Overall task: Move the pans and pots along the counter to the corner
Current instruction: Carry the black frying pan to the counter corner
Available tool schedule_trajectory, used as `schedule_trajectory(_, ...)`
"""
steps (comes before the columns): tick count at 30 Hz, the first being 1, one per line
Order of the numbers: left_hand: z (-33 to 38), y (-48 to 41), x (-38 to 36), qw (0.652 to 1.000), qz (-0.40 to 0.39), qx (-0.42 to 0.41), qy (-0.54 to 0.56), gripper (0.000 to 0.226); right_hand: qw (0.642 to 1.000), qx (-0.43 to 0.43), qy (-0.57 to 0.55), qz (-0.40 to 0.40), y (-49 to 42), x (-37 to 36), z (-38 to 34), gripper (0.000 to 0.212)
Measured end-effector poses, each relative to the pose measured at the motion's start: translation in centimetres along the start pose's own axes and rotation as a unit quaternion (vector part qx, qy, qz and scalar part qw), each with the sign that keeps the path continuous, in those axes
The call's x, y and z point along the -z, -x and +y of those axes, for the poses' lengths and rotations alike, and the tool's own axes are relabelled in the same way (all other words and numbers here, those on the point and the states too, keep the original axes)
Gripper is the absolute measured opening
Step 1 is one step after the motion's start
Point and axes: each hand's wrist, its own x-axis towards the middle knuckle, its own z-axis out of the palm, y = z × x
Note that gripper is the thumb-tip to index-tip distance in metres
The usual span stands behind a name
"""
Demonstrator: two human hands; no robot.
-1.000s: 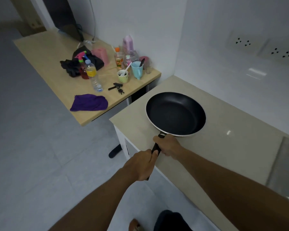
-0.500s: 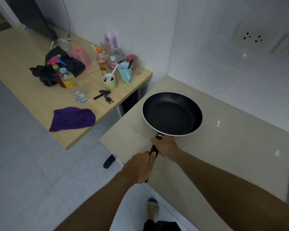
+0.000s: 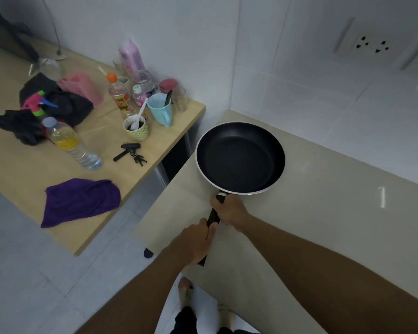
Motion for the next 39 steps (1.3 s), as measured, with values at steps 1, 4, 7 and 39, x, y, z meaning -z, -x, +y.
schedule_trajectory(1, -0.3, -0.6, 0.4, 1.0, -0.004, 0.006, 0.001, 0.047, 1.0, 0.0, 0.005, 0.003, -0.6, -0.2, -0.4, 0.03)
schedule_trajectory(4, -1.1, -2.3, 1.3, 1.0, -0.013, 0.023, 0.002, 0.046, 1.0, -0.012, 0.019, 0.015, -2.3, -0.9, -1.2, 0.032)
schedule_trajectory(7, -2.0, -3.7, 2.4, 1.0, -0.008, 0.001, -0.014, 0.045, 0.999, -0.027, 0.013, 0.031, -4.0, -1.6, -2.1, 0.031)
schedule_trajectory(39, -4.1, -10.3, 10.8, 0.991, -0.066, -0.077, -0.084, 0.039, 0.993, -0.098, 0.051, 0.047, -9.3, -1.8, -7.3, 0.063)
